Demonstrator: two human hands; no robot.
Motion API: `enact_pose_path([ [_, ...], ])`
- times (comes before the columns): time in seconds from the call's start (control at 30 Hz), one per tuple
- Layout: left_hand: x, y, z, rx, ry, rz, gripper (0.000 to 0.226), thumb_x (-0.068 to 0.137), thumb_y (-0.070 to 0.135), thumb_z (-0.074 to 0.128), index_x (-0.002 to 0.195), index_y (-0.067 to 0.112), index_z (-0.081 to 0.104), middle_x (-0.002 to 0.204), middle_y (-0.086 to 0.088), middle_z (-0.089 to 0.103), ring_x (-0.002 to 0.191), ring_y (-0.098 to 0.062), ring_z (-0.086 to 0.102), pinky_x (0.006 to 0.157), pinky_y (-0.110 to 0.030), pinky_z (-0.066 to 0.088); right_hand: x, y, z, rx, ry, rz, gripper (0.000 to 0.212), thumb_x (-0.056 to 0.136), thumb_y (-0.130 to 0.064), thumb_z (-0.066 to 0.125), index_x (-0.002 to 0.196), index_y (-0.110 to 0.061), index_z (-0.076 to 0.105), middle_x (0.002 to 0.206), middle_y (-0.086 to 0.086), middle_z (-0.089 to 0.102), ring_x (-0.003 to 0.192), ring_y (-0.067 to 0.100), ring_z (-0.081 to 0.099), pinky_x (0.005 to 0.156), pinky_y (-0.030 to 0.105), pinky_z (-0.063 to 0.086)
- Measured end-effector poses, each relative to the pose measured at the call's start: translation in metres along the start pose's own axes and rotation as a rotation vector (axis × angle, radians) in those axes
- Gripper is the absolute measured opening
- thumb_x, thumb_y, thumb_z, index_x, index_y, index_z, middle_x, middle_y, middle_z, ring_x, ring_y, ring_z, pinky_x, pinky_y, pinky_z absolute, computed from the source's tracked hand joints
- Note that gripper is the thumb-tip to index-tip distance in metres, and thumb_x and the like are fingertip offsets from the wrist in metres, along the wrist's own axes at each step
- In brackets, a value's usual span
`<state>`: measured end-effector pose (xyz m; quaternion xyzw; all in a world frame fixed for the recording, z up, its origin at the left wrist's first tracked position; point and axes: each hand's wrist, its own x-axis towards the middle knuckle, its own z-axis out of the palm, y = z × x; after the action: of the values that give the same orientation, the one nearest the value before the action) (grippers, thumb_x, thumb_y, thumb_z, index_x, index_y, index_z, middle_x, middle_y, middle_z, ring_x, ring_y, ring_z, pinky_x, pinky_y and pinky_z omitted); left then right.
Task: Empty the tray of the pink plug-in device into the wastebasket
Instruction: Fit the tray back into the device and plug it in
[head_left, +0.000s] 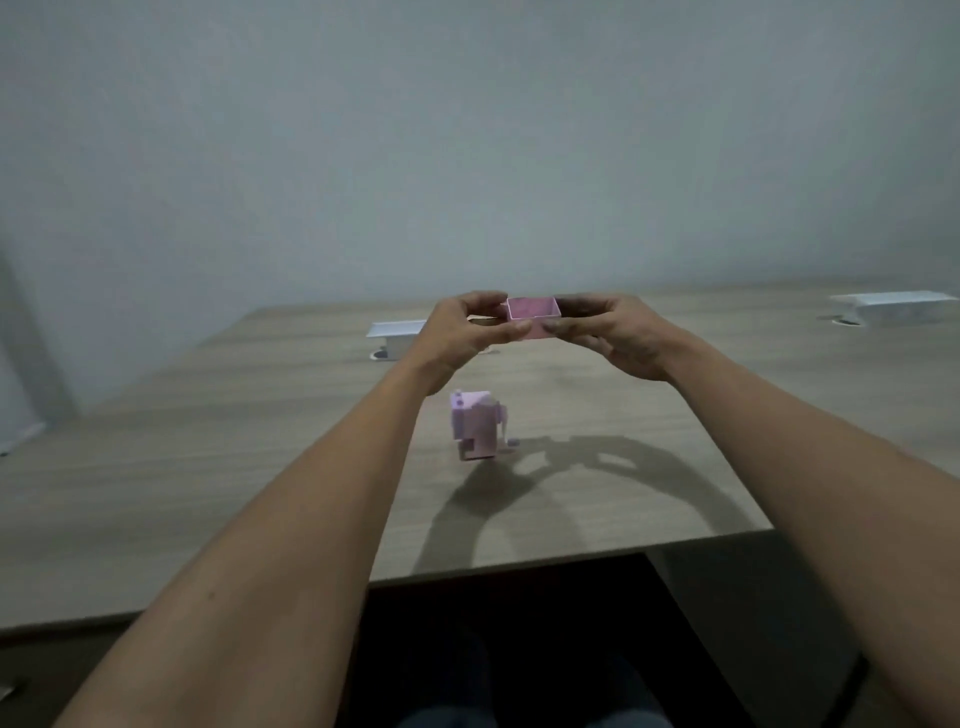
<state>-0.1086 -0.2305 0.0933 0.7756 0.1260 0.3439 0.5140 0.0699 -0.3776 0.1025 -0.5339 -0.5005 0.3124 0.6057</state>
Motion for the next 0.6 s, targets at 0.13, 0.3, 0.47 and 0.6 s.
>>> enact_pose_path([
  [0.13, -0.011, -0.009, -0.028, 0.057, -0.012, -0.034, 0.051, 0.082, 0.017, 0.085, 0.129, 0.005, 0.069, 0.121, -0.006, 0.076, 0.111, -0.015, 0.072, 0.079, -0.012, 0.055, 0.022, 0.018, 0.022, -0.002, -0.043, 0.031, 0.044, 0.089, 0.004, 0.072, 0.132, 0.006, 0.065, 0.131, 0.016, 0.071, 0.124, 0.021, 0.068, 0.097, 0.021, 0.055],
  [0.3, -0.025, -0.029, -0.061, 0.06, 0.074, -0.097, 0.049, 0.082, 0.017, 0.084, 0.127, 0.005, 0.07, 0.117, -0.005, 0.077, 0.104, -0.009, 0.073, 0.083, -0.014, 0.054, 0.033, 0.047, 0.036, 0.011, -0.016, 0.071, 0.055, 0.081, -0.001, 0.08, 0.133, 0.004, 0.063, 0.127, 0.014, 0.073, 0.117, 0.018, 0.07, 0.109, 0.029, 0.05],
  [0.47, -0.044, -0.054, -0.096, 0.043, 0.166, -0.146, 0.046, 0.082, 0.014, 0.084, 0.126, 0.003, 0.07, 0.118, -0.009, 0.076, 0.1, -0.009, 0.072, 0.081, -0.011, 0.053, 0.035, 0.08, 0.036, -0.07, -0.039, 0.143, 0.064, 0.076, -0.009, 0.087, 0.135, 0.001, 0.064, 0.131, 0.006, 0.072, 0.123, 0.015, 0.067, 0.118, 0.036, 0.041],
  [0.6, -0.06, -0.076, -0.107, 0.037, 0.191, -0.195, 0.046, 0.082, 0.011, 0.084, 0.125, 0.003, 0.07, 0.116, -0.009, 0.077, 0.1, -0.013, 0.073, 0.08, -0.011, 0.053, 0.032, 0.097, 0.038, -0.142, -0.071, 0.168, 0.068, 0.073, -0.02, 0.091, 0.135, -0.005, 0.066, 0.131, 0.003, 0.073, 0.126, 0.013, 0.065, 0.118, 0.036, 0.04],
])
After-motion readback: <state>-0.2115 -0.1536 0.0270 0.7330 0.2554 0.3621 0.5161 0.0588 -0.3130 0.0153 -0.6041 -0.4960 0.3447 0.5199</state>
